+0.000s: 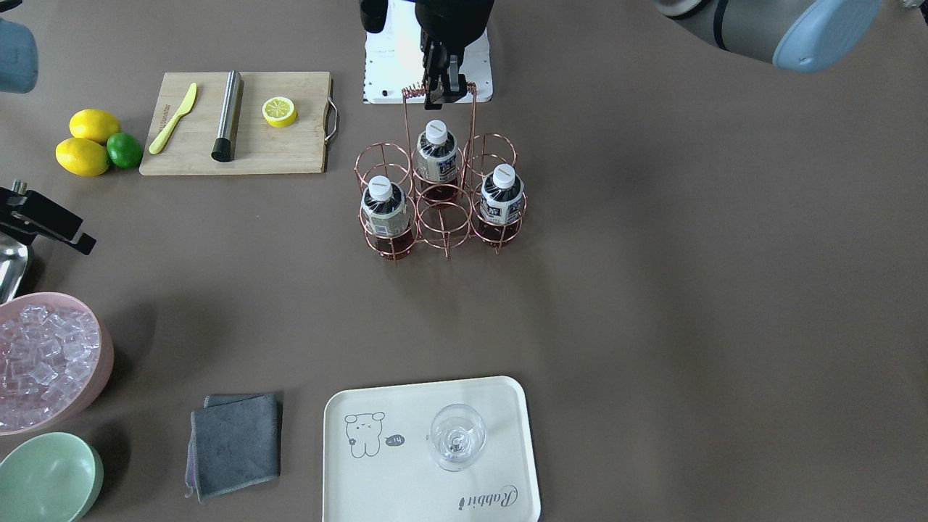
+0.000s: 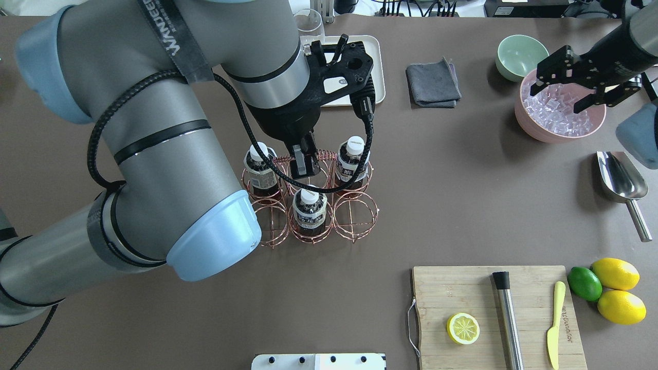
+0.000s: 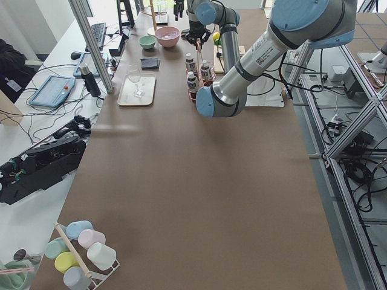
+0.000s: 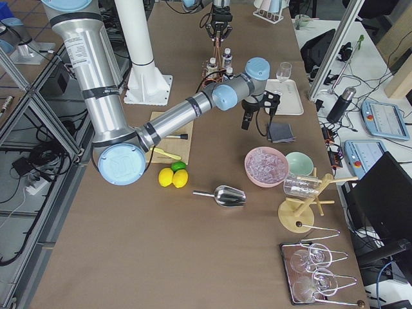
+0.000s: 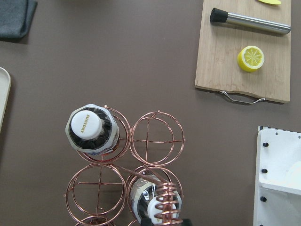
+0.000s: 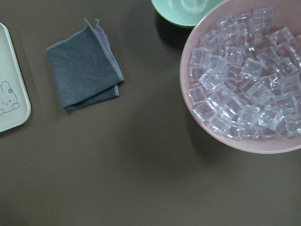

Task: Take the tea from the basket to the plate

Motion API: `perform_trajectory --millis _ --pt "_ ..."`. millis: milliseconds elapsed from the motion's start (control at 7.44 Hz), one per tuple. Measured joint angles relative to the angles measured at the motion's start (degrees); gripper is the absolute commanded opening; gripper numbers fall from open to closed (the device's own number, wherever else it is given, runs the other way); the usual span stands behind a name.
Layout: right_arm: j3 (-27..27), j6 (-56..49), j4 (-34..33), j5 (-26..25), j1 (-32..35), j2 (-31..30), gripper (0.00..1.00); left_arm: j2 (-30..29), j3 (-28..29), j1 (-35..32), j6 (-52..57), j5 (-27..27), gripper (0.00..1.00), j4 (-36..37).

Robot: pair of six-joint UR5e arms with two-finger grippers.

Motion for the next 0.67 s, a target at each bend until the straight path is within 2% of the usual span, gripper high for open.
perform_trajectory --millis 269,672 --pt "-0.4 7.5 -1.0 -1.1 -3.4 3.9 1.00 0.1 0.6 0.0 0.1 1.1 0.00 -0.6" --pt "-2.5 13.0 -1.5 -0.2 -6.8 10.9 1.00 0.0 1.7 0.0 0.2 2.0 0.00 -1.0"
